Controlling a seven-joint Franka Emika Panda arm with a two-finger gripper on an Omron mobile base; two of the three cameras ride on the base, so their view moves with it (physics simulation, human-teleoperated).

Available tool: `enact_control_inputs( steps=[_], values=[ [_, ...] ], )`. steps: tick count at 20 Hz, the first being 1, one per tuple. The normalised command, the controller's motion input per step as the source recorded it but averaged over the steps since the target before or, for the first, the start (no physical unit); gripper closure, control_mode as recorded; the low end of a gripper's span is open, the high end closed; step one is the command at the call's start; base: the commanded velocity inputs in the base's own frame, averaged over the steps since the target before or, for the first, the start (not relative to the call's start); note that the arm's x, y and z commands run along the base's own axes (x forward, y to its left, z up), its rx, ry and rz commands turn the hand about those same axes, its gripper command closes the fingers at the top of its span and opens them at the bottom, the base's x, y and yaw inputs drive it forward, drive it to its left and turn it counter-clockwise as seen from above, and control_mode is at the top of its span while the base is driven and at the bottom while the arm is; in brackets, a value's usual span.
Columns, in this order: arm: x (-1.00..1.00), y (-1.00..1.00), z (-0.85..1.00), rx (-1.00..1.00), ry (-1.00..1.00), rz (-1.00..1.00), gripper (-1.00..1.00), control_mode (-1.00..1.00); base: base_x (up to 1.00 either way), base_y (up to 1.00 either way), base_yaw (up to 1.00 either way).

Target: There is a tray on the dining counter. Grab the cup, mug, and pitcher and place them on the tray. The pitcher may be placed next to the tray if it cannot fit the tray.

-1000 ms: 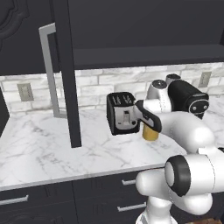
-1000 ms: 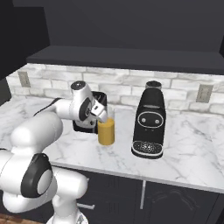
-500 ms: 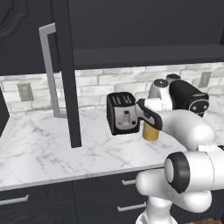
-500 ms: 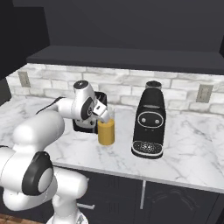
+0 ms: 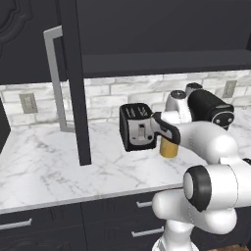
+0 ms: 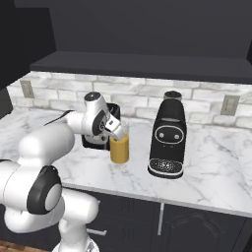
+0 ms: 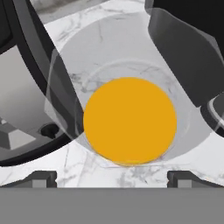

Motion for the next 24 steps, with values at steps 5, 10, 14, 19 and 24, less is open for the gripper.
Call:
enact_control_inputs(
  steps=[5,10,14,19,24],
  values=[
    [0.08,0.00,-0.15,0.00,0.00,0.00,-1.00,-1.00,0.00,0.00,0.00],
    [0.16,0.00,-0.11,0.00,0.00,0.00,-1.00,-1.00,0.00,0.00,0.00],
    [0.17,0.00,-0.01,0.00,0.00,0.00,-1.00,-1.00,0.00,0.00,0.00],
    [0.02,0.00,0.00,0.00,0.01,0.00,-1.00,-1.00,0.00,0.00,0.00],
    [0.00,0.00,0.00,0.00,0.00,0.00,-1.00,-1.00,0.00,0.00,0.00]
  ],
)
